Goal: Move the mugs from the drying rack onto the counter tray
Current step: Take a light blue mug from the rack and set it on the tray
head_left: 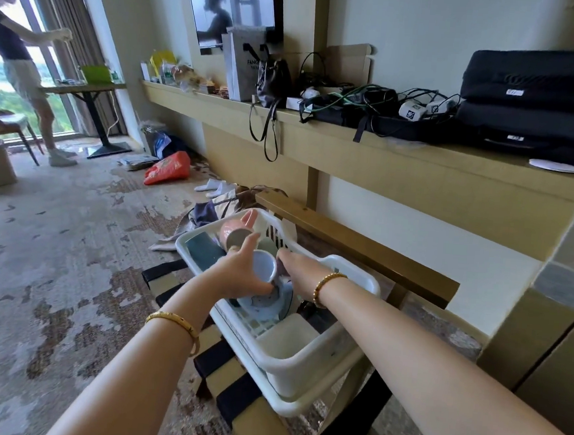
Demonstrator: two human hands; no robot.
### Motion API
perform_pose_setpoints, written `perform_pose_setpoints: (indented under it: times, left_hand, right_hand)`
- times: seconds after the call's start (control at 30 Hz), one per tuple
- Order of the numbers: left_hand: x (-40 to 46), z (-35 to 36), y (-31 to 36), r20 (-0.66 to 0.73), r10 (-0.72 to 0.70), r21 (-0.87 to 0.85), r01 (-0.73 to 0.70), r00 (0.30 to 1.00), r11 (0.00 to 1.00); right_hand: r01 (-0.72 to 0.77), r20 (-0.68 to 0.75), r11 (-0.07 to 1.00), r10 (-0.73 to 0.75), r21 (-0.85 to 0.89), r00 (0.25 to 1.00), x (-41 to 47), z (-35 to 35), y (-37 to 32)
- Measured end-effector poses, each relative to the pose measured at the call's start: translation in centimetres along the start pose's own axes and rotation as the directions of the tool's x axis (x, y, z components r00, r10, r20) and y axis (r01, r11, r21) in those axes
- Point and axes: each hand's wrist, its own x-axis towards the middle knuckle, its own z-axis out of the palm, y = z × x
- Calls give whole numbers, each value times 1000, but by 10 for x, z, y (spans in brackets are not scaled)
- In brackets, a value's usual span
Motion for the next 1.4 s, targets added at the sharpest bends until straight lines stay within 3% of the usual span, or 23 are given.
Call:
perform_pose_setpoints:
  times: [0.07,0.27,0.47,0.6,0.73,0.83,1.03,1.17,1.27,1.4]
  left_hand:
    - [-6,-11,12,-61,71,-28,-72,996,997]
    - [-27,-32,69,-283,234,-87,-268,930,960]
    - [-41,-12,156,-538,314,-208,-484,782,850]
    - [-53,14,225,-616,395,-192,-616,682,764]
    - [-68,40,301,-656,456,-192,-717,602,670]
    - [-77,59,353,-647,511,-227,-782,567,580]
    - [-90,101,439,-499,607,-406,-786,619,467]
    - [-98,131,487,-341,661,-504,-724,668,471]
    - [-101,155,511,-202,730,-469,-718,653,513]
    - [-101,183,531,-145,760,-460,-723,634,516]
  right_hand:
    - [45,-69,998,-48,-48,996,-10,-19,-2]
    - [48,-327,999,-39,20,944,-55,-71,7]
    - [-36,-533,997,68,71,843,-121,-112,40]
    - [-137,-644,990,128,35,754,-177,-139,78]
    - [-197,-746,975,208,105,633,-236,-162,115]
    - [-245,-793,963,235,112,562,-280,-180,145]
    - [-359,-825,921,320,155,466,-364,-201,200]
    - [-499,-846,852,376,155,378,-410,-206,230]
    - [-573,-823,792,459,210,333,-437,-200,251]
    - [-596,-769,745,559,300,311,-459,-195,276]
